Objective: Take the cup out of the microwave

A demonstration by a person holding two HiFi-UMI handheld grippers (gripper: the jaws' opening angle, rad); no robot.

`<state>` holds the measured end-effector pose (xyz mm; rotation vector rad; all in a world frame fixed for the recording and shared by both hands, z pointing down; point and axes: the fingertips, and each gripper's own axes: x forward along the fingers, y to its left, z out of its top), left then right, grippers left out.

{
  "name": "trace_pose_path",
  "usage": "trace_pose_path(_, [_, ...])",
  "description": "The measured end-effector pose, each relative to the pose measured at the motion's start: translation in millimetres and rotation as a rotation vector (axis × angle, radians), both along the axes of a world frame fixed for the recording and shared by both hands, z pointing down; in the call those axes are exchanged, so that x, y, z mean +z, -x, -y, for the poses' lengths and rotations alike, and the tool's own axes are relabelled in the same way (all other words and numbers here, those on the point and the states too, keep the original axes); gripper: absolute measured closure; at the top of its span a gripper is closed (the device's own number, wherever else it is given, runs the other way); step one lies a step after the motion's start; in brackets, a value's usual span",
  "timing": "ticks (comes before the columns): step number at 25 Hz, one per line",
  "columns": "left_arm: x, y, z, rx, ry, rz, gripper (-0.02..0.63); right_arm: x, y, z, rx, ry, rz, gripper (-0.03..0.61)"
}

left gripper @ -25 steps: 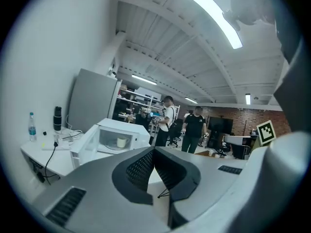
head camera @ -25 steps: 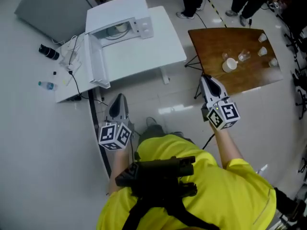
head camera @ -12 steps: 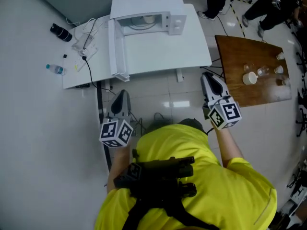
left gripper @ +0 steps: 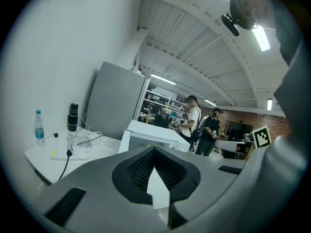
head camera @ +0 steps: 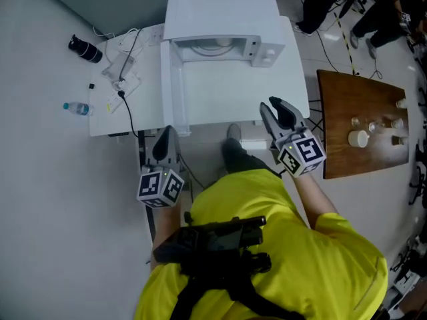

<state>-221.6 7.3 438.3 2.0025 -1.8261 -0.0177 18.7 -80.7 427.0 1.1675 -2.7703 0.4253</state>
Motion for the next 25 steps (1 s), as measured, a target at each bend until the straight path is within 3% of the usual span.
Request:
trace_pose_path(5, [4.3,14.0,84.0,-0.004,0.021,0.017,0.611,14.5,37.2,87.1,-0.033,0.023,0.007,0.451])
trace_pose_path(7, [3.3,16.4,116.5,0.008,0.024,0.022,0.611,24.6,54.6,119.8,-0.051,0.048,-0.02,0.305])
trace_pose_path(10, [4.9,23.8,152.6,0.011,0.028,0.018,0.611,44.6,75.6,154.6,-0.046,0.103,-0.036,0.296])
trace_pose_path(12, [10.7,28.8,163.7,0.012,0.042,-0.002,0.611,64.8,86.6,163.0,-0.041,0.141,-0.06,0.247])
trace_pose_path(15, [20.5,33.3,174.4,0.029,0.068,-0.049,0.611,106.9,101.0,180.7,-0.024,0.157,-0.124,0.245])
trace_pose_path(16, [23.4,33.7,176.0,0.041,0.081,-0.063,0.611,124.2,106.0,188.6,-0.01,0.167,-0.143,0.195])
trace_pose_path(18, [27.2,31.6,177.3,0.079,0.103,-0.077,0.611,157.5,115.6,208.1,0.034,0.177,-0.186,0.176])
trace_pose_path(20, [29.9,26.4,178.8,0.123,0.119,-0.085,0.611,185.0,125.5,233.1,0.087,0.164,-0.226,0.117])
trace_pose_path(25, [31.1,8.1,184.2,0.208,0.12,-0.134,0.611,246.3,141.2,302.7,0.216,0.163,-0.274,0.117])
